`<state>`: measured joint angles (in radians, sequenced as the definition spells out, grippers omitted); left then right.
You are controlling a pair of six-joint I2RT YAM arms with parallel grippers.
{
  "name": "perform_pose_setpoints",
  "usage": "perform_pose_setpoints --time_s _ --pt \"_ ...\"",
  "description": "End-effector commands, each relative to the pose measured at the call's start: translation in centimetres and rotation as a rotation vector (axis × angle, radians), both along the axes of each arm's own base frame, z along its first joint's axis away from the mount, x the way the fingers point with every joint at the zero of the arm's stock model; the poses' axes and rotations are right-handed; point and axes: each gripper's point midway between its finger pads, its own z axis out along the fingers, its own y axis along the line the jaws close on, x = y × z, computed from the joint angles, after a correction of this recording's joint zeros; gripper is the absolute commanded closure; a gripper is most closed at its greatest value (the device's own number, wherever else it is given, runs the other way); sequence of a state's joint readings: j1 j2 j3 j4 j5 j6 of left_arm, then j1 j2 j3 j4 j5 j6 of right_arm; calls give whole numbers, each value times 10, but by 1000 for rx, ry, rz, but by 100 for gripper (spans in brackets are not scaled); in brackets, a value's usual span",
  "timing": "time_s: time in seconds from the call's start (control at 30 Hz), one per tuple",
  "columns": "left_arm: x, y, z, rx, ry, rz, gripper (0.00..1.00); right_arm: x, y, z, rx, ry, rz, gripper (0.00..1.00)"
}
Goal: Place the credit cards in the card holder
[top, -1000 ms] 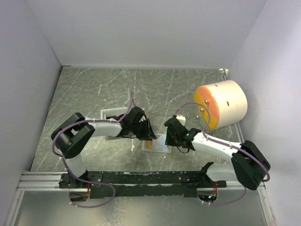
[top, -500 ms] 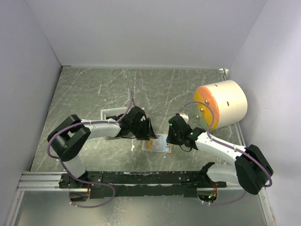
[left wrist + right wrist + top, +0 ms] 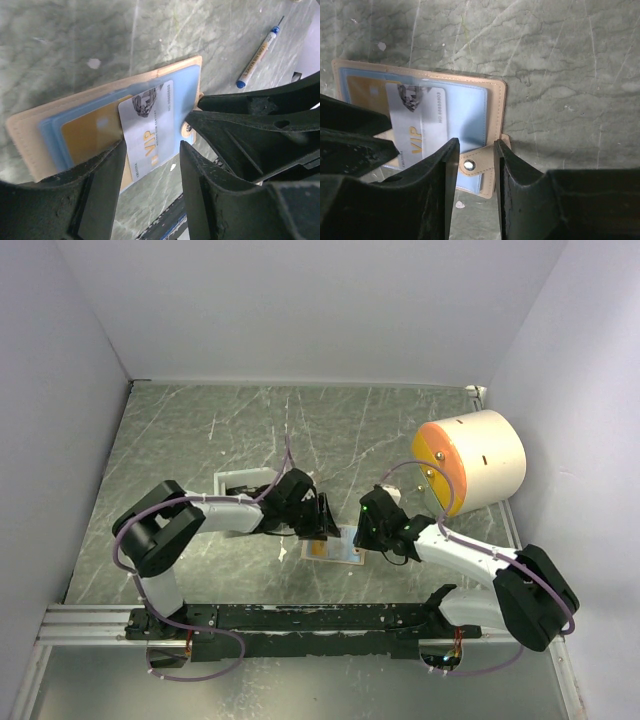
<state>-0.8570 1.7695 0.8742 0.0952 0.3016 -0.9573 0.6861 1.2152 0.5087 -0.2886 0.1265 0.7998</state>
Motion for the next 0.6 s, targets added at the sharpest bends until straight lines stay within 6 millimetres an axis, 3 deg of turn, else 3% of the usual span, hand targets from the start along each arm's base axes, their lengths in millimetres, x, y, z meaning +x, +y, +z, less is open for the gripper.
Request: perform_pose_setpoints --time_s 0.0,0.13,0.57 --pt "-19 -17 -5 -32 52 -40 42 -9 -1 -13 15 35 5 66" --pt "-22 -28 -1 -71 66 -45 42 -11 3 -15 42 39 8 67" --pt "-1 -41 11 -70 -15 -43 43 -7 3 -5 38 8 25 67"
